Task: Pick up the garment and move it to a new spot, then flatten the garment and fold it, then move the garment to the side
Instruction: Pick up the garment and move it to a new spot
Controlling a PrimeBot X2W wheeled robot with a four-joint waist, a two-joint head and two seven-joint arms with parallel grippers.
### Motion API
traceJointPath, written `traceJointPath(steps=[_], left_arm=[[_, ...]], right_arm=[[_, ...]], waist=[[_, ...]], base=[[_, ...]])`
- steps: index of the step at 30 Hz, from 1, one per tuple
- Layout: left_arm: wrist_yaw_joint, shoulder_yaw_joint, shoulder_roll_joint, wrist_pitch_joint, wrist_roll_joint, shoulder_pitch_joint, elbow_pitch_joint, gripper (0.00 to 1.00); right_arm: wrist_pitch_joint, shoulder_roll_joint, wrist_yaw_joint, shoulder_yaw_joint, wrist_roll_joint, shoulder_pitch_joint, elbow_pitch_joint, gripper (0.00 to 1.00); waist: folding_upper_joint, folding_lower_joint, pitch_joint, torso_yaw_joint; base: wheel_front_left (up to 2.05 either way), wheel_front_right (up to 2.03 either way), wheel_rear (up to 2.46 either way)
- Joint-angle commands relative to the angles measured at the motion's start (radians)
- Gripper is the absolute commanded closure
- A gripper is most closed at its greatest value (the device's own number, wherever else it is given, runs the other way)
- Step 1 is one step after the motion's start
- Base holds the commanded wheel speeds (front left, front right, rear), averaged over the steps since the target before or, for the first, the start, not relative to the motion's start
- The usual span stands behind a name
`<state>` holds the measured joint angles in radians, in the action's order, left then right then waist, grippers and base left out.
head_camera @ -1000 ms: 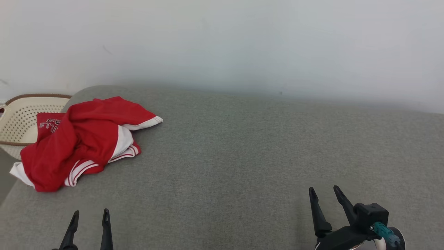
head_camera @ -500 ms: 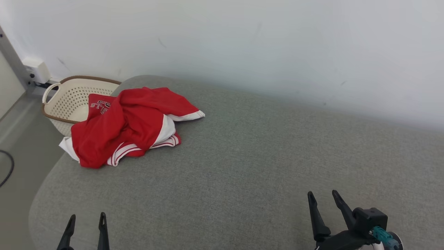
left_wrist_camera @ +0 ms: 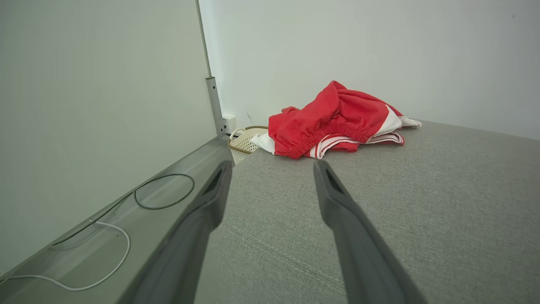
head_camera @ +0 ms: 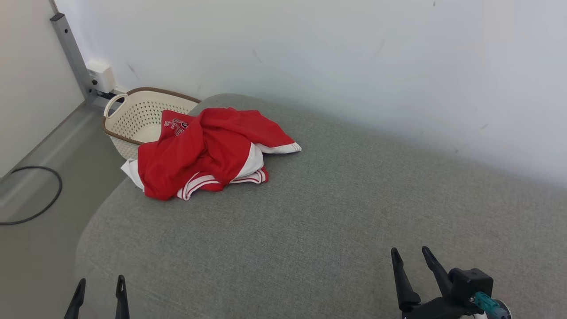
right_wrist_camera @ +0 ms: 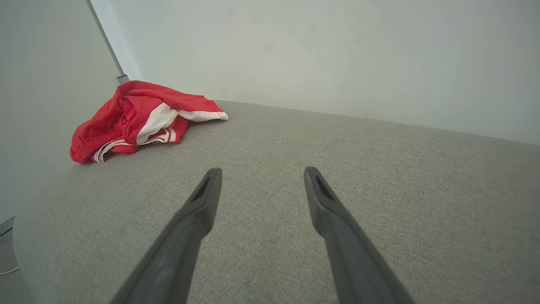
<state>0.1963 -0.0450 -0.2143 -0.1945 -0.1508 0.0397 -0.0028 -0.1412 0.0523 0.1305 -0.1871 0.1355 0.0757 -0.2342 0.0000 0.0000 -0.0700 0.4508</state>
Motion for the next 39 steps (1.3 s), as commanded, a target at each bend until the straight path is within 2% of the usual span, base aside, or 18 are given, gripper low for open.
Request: traceJointPath(steps=[1, 9, 14, 22, 32, 39], left_arm=[[0.007, 0.003, -0.008, 0.002, -0.010, 0.011, -0.003, 0.00], [0.029, 0.032, -0.012, -0.013, -0.027, 0.019, -0.023, 0.00], [0.020, 0.048, -0.009, -0.018, -0.052, 0.011, -0.029, 0.00], [-0.031, 0.072, -0.035, -0.026, -0.117, -0.097, -0.005, 0.00], [-0.122, 0.081, -0.116, -0.010, -0.168, -0.369, 0.061, 0.00], [-0.174, 0.082, -0.169, 0.023, -0.200, -0.538, 0.169, 0.00]], right_arm=[[-0.006, -0.002, 0.000, -0.003, 0.009, -0.002, -0.002, 0.00], [-0.014, -0.002, 0.000, -0.014, 0.017, 0.012, -0.017, 0.00], [-0.020, -0.002, 0.000, -0.021, 0.024, 0.018, -0.024, 0.00], [-0.015, -0.002, 0.000, -0.031, 0.023, 0.041, -0.013, 0.00], [-0.006, 0.017, 0.000, -0.005, 0.003, 0.086, 0.029, 0.00], [-0.009, 0.025, 0.000, -0.002, 0.008, 0.121, 0.046, 0.00]], waist=[[0.0000, 0.0000, -0.004, 0.016], [0.0000, 0.0000, 0.000, 0.023], [0.0000, 0.0000, 0.000, 0.016], [0.0000, 0.0000, 0.038, -0.052], [0.0000, 0.0000, 0.142, -0.174], [0.0000, 0.0000, 0.216, -0.260]], base=[[0.00, 0.00, 0.00], [0.00, 0.00, 0.00], [0.00, 0.00, 0.00], [0.00, 0.00, 0.00], [0.00, 0.00, 0.00], [0.00, 0.00, 0.00]])
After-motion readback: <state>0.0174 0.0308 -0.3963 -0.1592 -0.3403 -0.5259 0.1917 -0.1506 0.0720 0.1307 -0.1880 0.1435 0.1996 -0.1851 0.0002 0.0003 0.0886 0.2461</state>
